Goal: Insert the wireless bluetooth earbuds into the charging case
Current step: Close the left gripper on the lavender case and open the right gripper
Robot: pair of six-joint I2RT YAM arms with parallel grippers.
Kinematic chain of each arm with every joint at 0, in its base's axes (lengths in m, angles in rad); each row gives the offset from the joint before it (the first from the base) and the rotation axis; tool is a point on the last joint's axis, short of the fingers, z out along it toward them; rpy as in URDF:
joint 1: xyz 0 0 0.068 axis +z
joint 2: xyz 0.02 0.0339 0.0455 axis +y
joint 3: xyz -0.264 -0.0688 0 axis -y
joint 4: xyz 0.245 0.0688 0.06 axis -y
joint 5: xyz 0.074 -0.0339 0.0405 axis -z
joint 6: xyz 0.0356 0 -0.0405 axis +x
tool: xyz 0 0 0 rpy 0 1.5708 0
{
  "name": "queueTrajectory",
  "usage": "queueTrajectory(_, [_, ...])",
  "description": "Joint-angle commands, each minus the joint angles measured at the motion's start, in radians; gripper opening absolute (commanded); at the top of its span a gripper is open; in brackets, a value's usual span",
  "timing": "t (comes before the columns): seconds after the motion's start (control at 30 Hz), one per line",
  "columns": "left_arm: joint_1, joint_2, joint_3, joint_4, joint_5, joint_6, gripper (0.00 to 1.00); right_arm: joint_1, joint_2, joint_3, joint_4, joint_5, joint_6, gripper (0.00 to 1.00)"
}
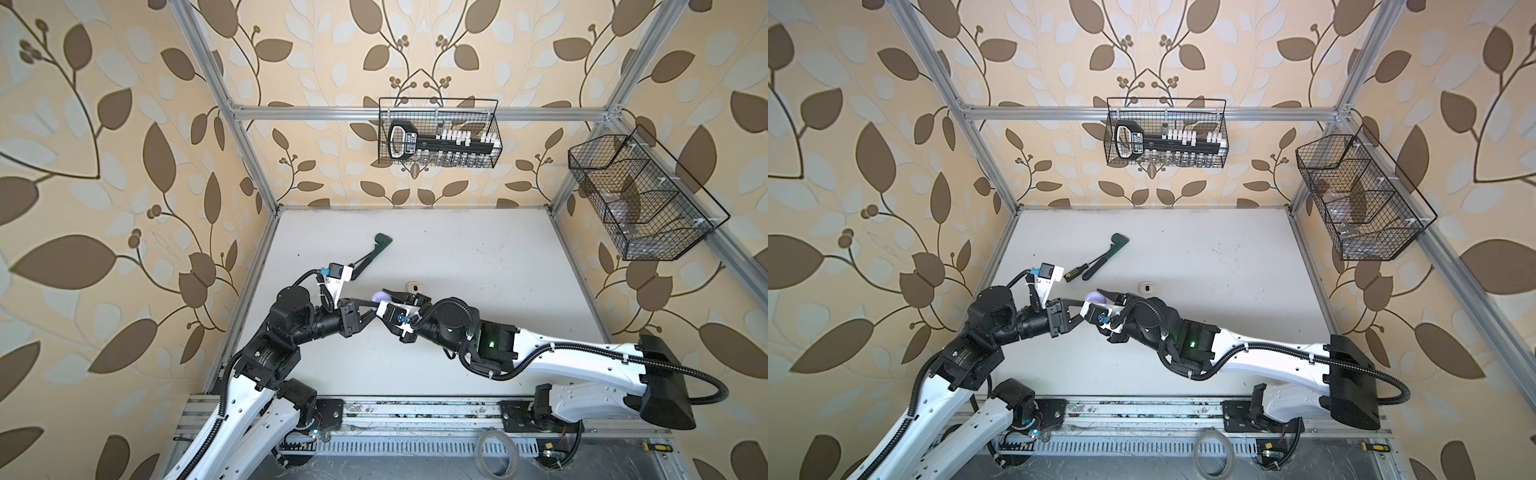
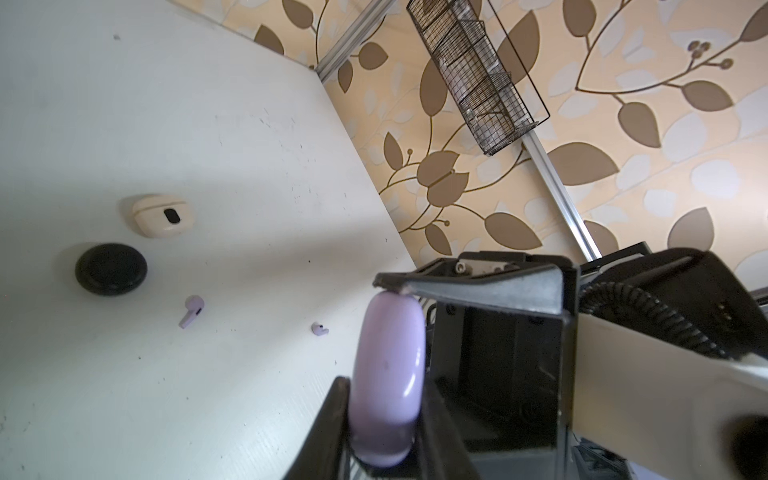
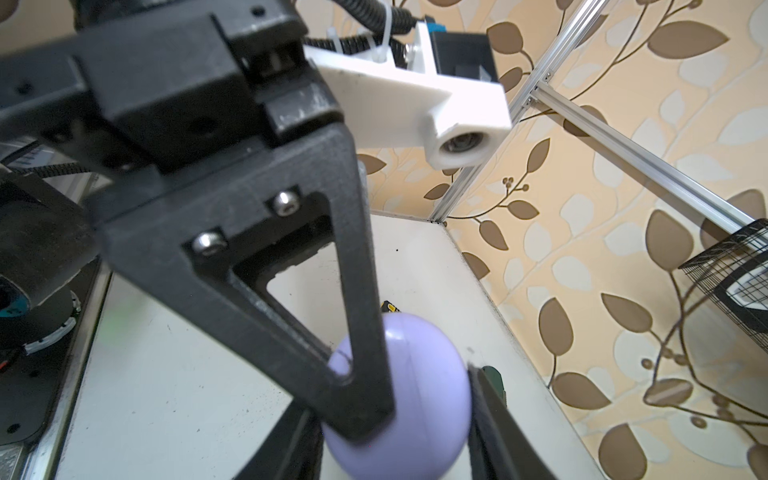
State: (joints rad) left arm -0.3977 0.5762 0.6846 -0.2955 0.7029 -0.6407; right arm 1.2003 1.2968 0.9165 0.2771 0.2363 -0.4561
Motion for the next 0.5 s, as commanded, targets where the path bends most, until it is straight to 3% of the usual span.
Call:
queueTrajectory(0.0, [0.005,-0.001,-0.003,0.037,0.017,-0.002,0.08,0.008,0.002,0.039,0.021,-0.016,-0.016,0.40])
queueTrajectory(0.1, [0.005,-0.001,-0.006,0.057,0.008,-0.002,0.01,0.008,-0.015,0.030,0.011,-0.024,0.025,0.60])
queueTrajectory(0.2, [0.005,0.009,-0.021,0.112,-0.011,-0.002,0.00,0.005,-0.065,-0.016,0.019,-0.036,0.079,0.73])
queueTrajectory(0.33, [0.003,0.013,-0.059,0.217,-0.066,0.055,0.00,-0.005,-0.165,-0.110,0.045,-0.064,0.178,0.81])
queueTrajectory(0.47, [-0.014,-0.024,-0.169,0.449,-0.085,0.115,0.00,-0.066,-0.244,-0.187,0.092,-0.122,0.349,0.83])
